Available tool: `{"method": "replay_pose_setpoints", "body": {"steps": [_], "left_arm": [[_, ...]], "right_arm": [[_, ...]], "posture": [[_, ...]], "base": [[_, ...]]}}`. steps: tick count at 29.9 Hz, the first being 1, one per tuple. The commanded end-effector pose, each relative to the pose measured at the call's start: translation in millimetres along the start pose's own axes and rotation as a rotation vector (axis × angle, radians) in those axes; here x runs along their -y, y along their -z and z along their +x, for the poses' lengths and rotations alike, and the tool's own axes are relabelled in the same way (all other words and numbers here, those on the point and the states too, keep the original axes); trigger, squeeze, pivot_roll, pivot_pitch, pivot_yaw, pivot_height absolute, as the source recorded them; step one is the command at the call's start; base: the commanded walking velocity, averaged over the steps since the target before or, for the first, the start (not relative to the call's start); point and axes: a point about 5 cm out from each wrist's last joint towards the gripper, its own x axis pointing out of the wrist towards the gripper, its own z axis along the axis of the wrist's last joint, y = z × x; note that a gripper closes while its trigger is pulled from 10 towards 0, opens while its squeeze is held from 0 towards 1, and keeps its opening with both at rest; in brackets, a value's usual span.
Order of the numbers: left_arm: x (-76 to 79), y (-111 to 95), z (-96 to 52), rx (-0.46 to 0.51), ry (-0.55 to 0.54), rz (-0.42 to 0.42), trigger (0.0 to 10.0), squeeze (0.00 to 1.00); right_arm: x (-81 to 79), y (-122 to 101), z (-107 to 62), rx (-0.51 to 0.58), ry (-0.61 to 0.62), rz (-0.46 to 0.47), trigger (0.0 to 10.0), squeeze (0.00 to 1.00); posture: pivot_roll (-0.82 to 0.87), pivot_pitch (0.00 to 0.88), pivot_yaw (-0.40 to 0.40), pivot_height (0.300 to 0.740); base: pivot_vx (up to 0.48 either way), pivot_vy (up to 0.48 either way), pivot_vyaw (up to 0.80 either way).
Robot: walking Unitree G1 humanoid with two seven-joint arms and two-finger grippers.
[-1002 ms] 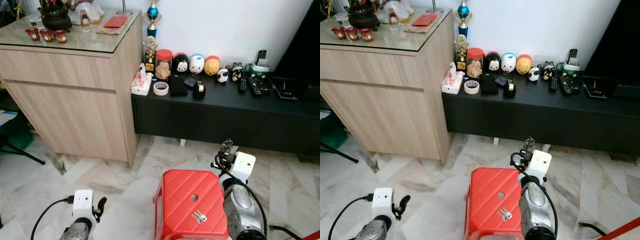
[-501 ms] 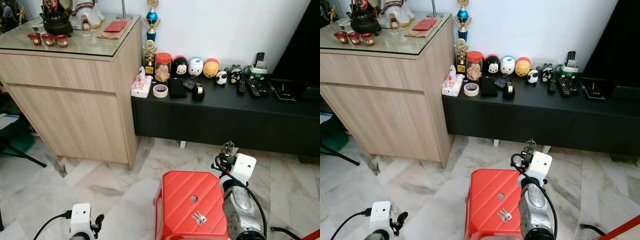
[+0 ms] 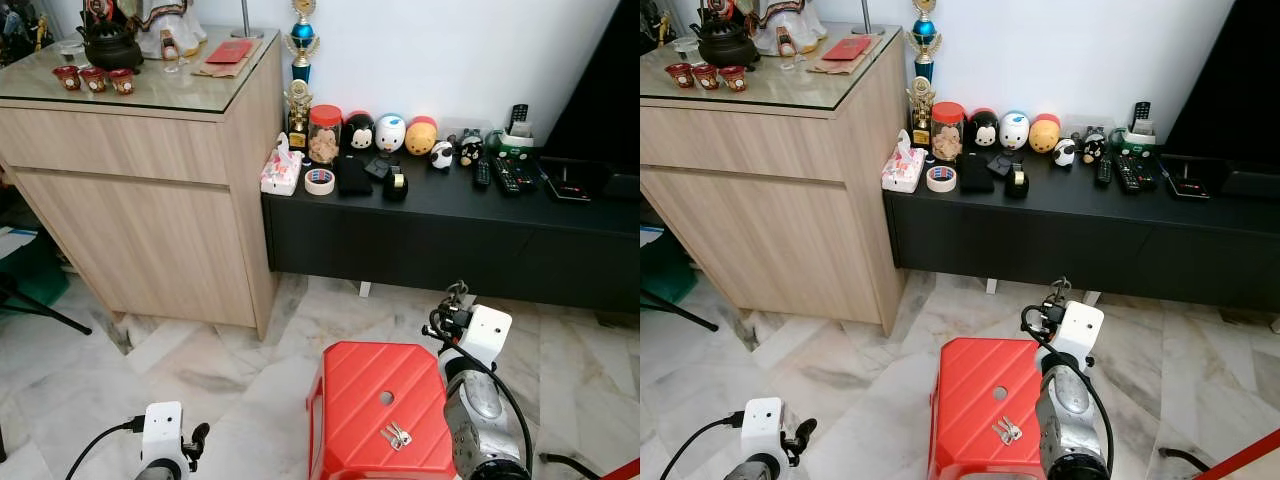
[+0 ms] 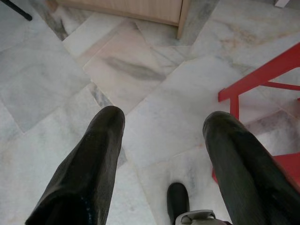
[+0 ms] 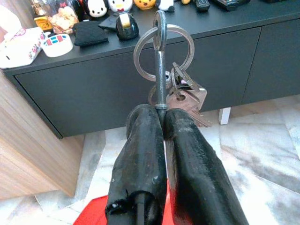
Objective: Hang keys on a hook
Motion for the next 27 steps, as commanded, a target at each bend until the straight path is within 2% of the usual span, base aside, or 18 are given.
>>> {"method": "replay_pose_setpoints", "body": {"steps": [1,27], "left_arm": [[-1.5,4.3,-1.2,-0.020,-0.010,-0.011,10.0,0.00],[5.3,-1.8,1.4,0.005,0.010,-0.019,10.0,0.00]], "right_arm": [[-1.9,-6.8,2.4,0.028,-0.009,-0.004,10.0,0.00],[-8.1,-7.0,2.8,0.030,-0.021,0.009,10.0,0.00]], "posture": [[0.02,0.000,-0.058,0.740],[0.02,0.000,-0.054,0.740]], "base": [[0.000,0.000,0.00],[-0.270,0.000,0.00]]}}
